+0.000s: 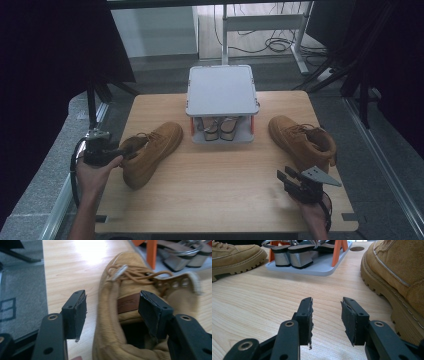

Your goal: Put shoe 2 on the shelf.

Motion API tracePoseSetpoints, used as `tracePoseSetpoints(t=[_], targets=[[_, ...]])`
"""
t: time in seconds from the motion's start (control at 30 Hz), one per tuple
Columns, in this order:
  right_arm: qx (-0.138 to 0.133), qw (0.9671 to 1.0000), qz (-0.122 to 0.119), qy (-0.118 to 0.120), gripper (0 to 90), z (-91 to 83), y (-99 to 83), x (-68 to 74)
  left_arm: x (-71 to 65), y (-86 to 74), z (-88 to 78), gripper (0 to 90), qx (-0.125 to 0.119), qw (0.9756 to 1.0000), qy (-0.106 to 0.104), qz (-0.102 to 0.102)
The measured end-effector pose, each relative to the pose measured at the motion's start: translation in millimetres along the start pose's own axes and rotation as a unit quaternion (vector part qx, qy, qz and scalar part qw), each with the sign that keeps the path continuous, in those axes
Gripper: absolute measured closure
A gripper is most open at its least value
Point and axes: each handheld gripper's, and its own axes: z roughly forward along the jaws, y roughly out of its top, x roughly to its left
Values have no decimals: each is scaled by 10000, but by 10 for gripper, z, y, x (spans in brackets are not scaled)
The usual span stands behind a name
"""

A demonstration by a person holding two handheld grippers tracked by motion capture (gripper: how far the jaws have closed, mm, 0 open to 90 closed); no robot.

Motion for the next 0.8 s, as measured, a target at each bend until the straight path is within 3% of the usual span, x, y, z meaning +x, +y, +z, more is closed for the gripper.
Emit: tracePoseSetpoints(t=[0.23,0.4,0.6,0.8], targets=[[8,10000,-19,-43,606,6,-1,2,5,67,97,510,367,9990,188,189],[2,10000,-2,-76,601,0,0,2,26,11,197,557,644,9975,178,210],[22,10000,-20,-93,599,8,4,14,25,-1,208,666,640,9979,-13,131],[-101,9997,-222,-89,598,-61,120,82,28,-6,211,722,632,9980,6,78]])
